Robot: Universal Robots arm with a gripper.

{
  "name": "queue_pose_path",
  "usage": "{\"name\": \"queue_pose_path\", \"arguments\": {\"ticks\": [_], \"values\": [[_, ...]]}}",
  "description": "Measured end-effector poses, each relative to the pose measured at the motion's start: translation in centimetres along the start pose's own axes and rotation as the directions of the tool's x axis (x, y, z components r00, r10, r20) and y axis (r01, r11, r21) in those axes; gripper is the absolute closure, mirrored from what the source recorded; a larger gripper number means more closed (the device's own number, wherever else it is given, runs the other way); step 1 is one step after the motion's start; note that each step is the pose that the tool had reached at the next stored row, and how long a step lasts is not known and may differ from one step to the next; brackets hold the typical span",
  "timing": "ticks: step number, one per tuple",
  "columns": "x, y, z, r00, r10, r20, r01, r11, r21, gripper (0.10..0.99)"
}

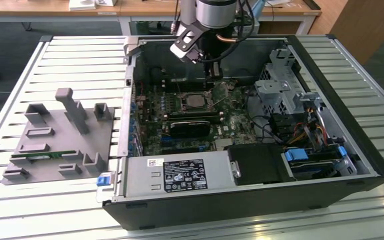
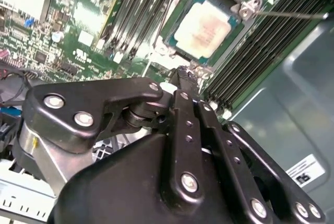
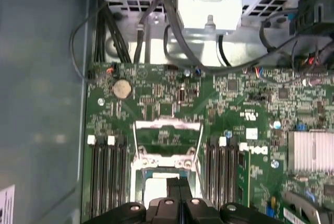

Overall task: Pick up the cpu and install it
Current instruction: 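Close the cpu cover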

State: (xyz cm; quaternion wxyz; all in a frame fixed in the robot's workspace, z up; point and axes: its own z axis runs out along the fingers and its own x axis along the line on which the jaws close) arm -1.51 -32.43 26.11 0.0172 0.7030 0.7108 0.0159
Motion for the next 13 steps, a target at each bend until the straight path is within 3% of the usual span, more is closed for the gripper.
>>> {"name": "queue_pose_path", "arguments": {"ticks": [5,9,13], "values": [[-0.01,1.74,0.07,1.0000,0.000,-0.0003,0.000,0.9998,0.020,0.980],[-0.01,2.93,0.13,1.0000,0.000,-0.0006,0.000,0.9996,0.028,0.980],[0.14,3.98,0.21,1.0000,0.000,-0.0006,0.000,0.9996,0.030,0.980]]}}
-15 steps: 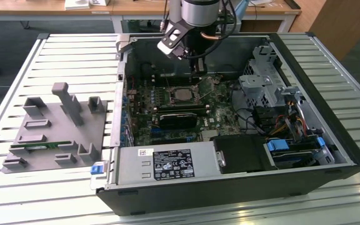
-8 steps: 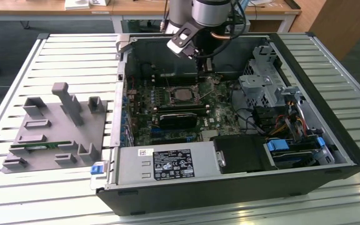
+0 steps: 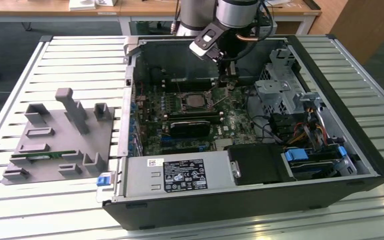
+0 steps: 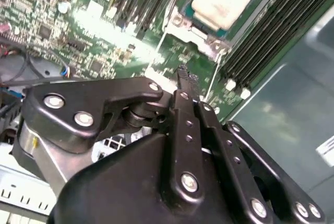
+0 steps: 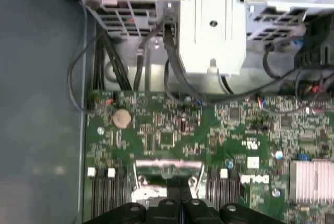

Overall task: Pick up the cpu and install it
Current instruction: 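Close the cpu cover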

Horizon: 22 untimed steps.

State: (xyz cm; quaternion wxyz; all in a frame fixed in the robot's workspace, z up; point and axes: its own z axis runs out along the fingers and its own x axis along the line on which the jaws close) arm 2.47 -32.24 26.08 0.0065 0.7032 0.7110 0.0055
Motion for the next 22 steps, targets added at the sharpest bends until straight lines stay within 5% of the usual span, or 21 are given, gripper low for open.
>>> {"name": "queue_pose_path", "arguments": {"ticks": [22], "values": [[1.32,3.41,0.83,0.9999,-0.013,0.0028,0.013,0.9999,0.000,0.980]]}}
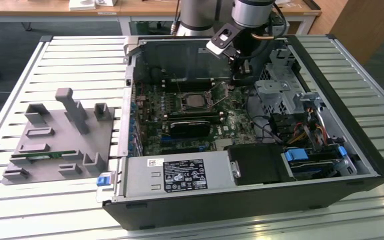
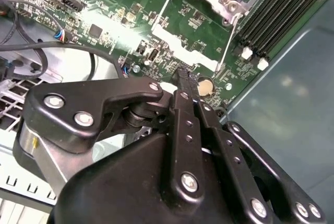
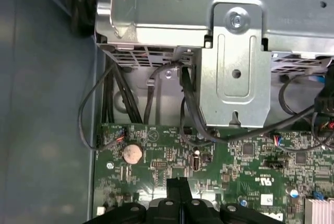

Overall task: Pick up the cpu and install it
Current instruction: 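Close the cpu cover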

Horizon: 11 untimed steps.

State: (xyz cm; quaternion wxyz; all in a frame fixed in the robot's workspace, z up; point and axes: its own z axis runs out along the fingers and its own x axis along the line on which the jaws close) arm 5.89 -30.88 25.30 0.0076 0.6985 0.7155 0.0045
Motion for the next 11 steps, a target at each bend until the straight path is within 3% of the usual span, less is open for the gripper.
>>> {"name": "queue_pose_path", "arguments": {"ticks": [11], "values": [[0.00,0.09,1.32,1.0000,0.000,0.0002,0.000,1.0000,0.000,0.980]]}}
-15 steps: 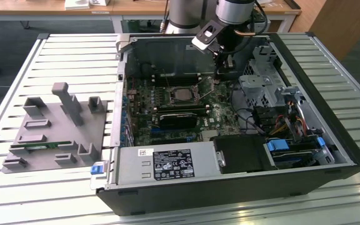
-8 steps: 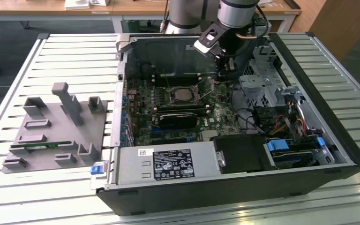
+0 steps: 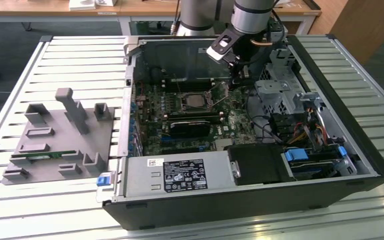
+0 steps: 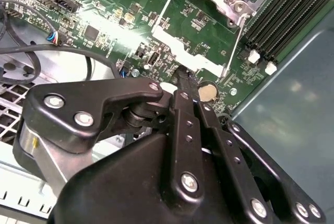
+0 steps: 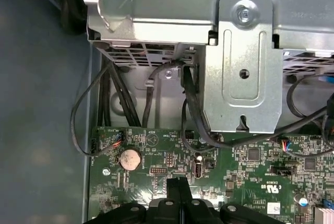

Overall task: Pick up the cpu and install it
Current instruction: 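Close the cpu cover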

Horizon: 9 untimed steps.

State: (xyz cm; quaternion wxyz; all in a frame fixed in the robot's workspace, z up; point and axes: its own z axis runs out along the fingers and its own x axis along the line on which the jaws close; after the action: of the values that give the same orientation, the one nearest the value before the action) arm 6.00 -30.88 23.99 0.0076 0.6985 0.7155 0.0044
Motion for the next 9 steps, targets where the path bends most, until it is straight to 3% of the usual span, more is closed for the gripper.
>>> {"name": "queue_pose_path", "arguments": {"ticks": [9], "values": [[0.04,-1.49,-0.03,1.0000,0.000,-0.0015,0.000,1.0000,0.002,0.980]]}}
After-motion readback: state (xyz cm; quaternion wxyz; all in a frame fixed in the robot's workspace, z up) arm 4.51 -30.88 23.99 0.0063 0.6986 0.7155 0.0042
